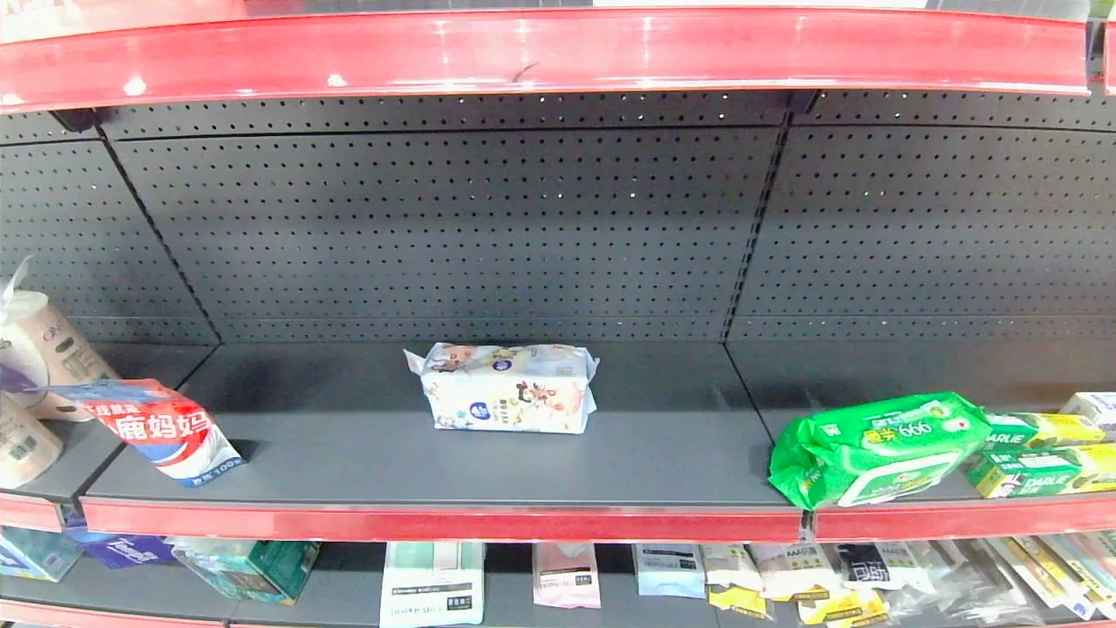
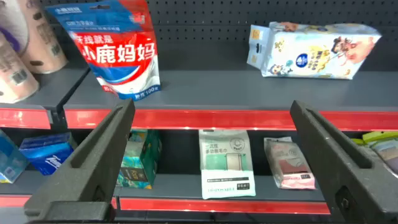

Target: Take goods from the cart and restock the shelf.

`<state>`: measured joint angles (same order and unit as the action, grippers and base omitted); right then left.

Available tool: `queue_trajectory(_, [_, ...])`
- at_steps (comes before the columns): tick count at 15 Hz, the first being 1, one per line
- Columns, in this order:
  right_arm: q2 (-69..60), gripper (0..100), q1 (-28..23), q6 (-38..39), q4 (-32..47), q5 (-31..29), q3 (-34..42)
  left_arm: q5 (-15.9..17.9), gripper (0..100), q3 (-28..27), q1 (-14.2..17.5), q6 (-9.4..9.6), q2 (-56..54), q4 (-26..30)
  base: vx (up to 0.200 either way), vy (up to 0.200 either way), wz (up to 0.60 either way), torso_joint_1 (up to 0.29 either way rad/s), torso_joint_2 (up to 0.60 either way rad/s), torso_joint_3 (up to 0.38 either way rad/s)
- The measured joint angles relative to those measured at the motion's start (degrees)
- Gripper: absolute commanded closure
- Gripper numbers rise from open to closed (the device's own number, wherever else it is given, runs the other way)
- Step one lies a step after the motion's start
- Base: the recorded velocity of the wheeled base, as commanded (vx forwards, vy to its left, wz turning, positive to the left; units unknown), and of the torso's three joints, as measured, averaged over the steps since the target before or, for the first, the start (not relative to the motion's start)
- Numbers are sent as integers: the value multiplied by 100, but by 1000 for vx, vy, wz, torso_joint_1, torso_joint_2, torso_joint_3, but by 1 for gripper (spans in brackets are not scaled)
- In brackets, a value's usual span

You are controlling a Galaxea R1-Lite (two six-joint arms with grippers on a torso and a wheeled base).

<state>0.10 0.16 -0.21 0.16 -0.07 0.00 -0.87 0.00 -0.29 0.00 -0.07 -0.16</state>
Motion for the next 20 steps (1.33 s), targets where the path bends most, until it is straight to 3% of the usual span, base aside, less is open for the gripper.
queue_trajectory(20, [-2, 0, 2, 21, 0, 18, 0, 0, 0, 0, -6, 0, 0, 0, 0, 0, -600, 3, 3, 2])
